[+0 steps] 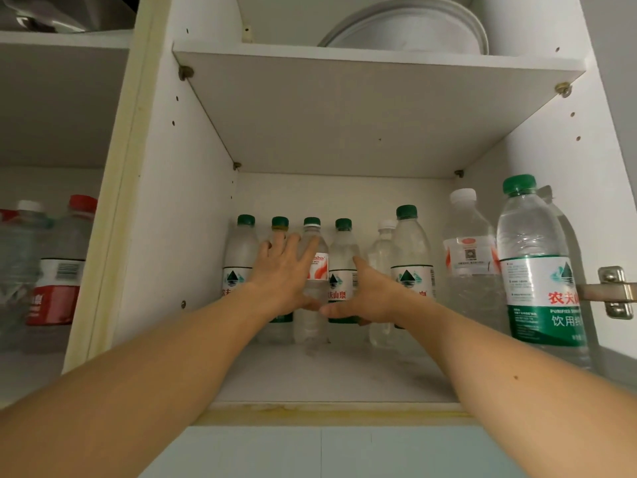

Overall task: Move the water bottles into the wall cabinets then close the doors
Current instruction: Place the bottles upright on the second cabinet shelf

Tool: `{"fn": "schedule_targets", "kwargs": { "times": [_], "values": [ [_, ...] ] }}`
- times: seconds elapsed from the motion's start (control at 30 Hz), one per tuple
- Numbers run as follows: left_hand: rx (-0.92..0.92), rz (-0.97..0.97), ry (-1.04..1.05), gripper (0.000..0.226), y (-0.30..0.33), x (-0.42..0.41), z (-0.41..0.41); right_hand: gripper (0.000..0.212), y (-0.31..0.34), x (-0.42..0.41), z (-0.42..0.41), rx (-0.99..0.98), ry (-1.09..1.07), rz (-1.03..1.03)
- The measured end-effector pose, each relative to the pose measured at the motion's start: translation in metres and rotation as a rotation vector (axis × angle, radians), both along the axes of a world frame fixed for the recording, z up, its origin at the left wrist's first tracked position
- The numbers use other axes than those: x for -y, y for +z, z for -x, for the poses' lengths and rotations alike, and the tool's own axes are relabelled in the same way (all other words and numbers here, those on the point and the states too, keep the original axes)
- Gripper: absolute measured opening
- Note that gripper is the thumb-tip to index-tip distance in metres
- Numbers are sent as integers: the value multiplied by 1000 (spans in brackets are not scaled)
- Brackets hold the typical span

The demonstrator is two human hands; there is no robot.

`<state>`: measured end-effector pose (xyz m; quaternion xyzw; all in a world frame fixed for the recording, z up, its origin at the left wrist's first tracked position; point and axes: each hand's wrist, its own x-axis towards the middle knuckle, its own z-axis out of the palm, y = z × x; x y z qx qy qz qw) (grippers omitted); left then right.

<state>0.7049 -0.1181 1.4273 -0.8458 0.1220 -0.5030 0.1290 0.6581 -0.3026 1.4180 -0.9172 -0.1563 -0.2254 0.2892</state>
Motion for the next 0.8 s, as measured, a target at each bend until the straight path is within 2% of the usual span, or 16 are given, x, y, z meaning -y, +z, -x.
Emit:
{"fn": "schedule_targets", "kwargs": {
  "times": [0.3,0.4,0.47,0.57,0.67,0.8],
  "values": [
    [53,-23,54,123,0,4,6,117,-4,-11,5,47,-80,48],
    [41,-5,63,123,-3,8,12,112,-7,-13,14,43,-77,43],
    [23,-8,35,120,-5,8,17,94,-7,-14,25,67,-108,74],
    [3,43,-97,108,-5,4,24,58,-5,-8,52,213,-146,134],
    [16,112,-257,93,2,6,36,57,-8,9,90,398,-150,205],
    [10,172,-540,82,13,39,65,44,-9,47,141,809,-268,271]
  ]
}}
